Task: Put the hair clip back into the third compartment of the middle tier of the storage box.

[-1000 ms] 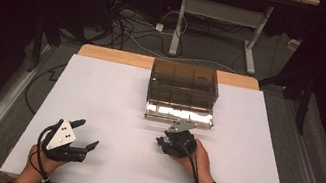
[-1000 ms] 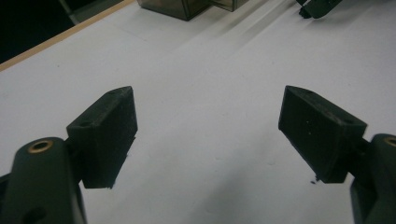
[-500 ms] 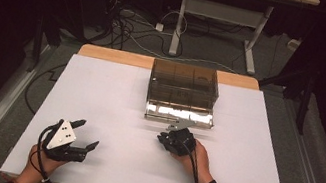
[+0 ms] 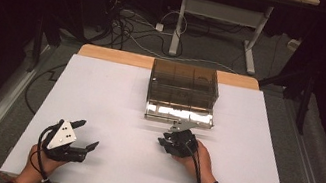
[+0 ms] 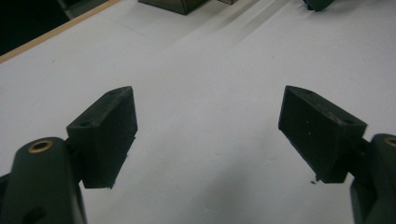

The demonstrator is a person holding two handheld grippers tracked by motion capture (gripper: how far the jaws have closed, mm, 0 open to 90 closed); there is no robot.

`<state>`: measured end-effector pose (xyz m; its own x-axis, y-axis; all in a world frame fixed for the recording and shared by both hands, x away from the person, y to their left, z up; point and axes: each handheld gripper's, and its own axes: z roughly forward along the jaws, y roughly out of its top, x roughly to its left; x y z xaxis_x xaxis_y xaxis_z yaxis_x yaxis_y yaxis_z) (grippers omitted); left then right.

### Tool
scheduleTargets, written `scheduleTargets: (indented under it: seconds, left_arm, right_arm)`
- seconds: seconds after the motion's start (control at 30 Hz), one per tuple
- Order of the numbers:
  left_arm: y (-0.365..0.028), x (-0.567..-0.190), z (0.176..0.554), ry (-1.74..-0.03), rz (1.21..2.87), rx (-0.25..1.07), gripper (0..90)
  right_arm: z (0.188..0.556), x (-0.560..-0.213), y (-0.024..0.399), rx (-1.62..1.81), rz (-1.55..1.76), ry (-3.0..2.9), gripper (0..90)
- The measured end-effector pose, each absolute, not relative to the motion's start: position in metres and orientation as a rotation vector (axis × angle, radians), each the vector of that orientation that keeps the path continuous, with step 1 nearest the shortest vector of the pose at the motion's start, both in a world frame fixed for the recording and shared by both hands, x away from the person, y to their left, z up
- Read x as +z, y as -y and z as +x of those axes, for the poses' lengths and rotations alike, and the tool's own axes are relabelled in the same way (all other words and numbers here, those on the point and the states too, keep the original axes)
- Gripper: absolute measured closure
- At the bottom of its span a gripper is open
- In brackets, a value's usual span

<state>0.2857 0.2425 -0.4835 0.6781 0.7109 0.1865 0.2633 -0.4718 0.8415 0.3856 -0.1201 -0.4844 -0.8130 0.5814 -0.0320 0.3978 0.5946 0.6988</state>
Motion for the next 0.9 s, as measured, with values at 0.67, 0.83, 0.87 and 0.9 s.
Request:
scheduleTargets:
  seconds: [0.67,0.83,0.87,0.9]
  left_arm:
    - [-0.243,-0.484,0.286,-0.747,2.053,0.671,18.5]
    - [-0.243,-0.484,0.286,-0.734,2.052,0.69,18.5]
    - [-0.243,-0.484,0.286,-0.735,2.05,0.691,18.5]
    - [-0.243,-0.483,0.286,-0.736,2.049,0.689,18.5]
  right_arm:
    - [0.372,-0.479,0.118,1.025,0.734,-2.551,79.3]
    - [0.367,-0.474,0.118,1.046,0.713,-2.541,79.3]
    - [0.365,-0.472,0.12,1.059,0.705,-2.533,79.3]
    - [0.365,-0.471,0.121,1.066,0.703,-2.531,79.2]
